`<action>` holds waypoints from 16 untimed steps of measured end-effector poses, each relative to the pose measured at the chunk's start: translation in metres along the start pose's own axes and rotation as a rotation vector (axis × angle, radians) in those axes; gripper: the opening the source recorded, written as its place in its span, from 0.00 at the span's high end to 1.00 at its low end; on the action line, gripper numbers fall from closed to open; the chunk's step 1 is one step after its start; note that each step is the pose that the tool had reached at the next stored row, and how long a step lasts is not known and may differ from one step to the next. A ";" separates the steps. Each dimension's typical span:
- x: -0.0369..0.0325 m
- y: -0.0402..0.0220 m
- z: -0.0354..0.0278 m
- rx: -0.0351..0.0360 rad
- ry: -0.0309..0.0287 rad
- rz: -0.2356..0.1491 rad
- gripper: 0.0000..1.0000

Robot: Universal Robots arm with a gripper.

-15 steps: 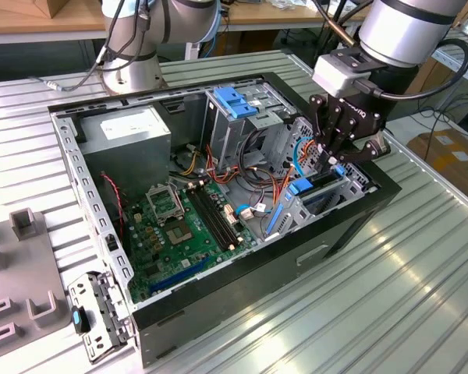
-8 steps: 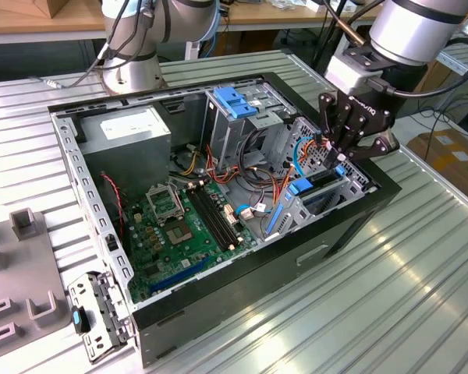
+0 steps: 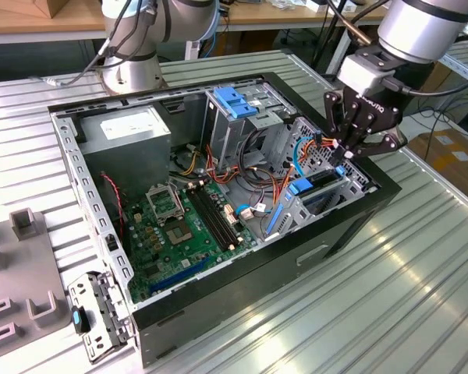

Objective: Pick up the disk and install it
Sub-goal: 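Insert the first disk wire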

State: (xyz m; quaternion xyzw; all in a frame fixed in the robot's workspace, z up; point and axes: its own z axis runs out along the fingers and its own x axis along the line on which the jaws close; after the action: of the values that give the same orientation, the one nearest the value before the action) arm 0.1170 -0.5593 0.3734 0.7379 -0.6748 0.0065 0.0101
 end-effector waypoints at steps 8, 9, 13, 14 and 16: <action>0.0014 -0.0152 -0.0123 -0.0177 -0.0038 -0.040 0.89; 0.0016 -0.0186 -0.0123 -0.0187 -0.0044 -0.044 0.89; 0.0021 -0.0339 -0.0124 -0.0215 -0.0050 -0.050 0.89; 0.0021 -0.0371 -0.0124 -0.0219 -0.0051 -0.051 0.89; 0.0016 -0.0453 -0.0125 -0.0243 -0.0053 -0.051 0.89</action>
State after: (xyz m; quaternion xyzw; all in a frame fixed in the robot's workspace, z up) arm 0.1623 -0.5566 0.3856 0.7548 -0.6557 -0.0039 0.0175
